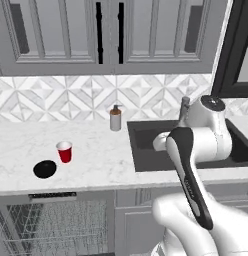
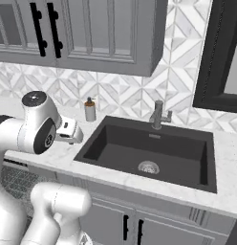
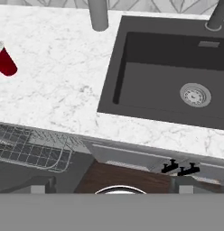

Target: Pick up the cup and bowl from the counter, place them in the dishwasher, and close the dishwasher door.

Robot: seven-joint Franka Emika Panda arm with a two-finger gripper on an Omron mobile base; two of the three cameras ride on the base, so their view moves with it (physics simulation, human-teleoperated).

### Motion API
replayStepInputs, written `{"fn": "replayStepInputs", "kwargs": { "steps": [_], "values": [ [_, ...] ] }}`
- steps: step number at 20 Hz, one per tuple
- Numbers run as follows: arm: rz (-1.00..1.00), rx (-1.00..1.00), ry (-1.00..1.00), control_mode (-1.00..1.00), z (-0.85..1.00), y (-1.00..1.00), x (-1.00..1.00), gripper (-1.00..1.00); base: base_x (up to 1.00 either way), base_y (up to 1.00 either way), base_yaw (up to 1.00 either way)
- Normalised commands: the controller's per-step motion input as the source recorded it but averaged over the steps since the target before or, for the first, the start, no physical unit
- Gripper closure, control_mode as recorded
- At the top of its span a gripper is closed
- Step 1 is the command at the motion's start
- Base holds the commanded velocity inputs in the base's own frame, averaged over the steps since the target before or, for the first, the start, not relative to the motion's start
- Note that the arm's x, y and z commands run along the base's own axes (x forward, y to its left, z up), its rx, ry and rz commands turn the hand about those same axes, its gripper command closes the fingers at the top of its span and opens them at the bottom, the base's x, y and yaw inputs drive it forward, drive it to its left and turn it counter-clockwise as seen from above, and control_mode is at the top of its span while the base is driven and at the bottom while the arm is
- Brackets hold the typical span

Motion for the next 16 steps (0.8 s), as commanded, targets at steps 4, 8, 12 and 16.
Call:
{"fn": "replayStepInputs", "kwargs": {
  "steps": [4, 8, 12, 16],
  "values": [
    [0.00, 0.00, 0.00, 1.00, 0.00, 0.00, 0.00, -1.00, 0.00, -0.13, 0.64],
    [0.00, 0.00, 0.00, 1.00, 0.00, 0.00, 0.00, -1.00, 0.00, -0.33, 0.81],
    [0.00, 0.00, 0.00, 1.00, 0.00, 0.00, 0.00, -1.00, 0.00, -0.40, 0.87],
    [0.00, 0.00, 0.00, 1.00, 0.00, 0.00, 0.00, -1.00, 0.00, -0.31, 0.86]
  ]
}}
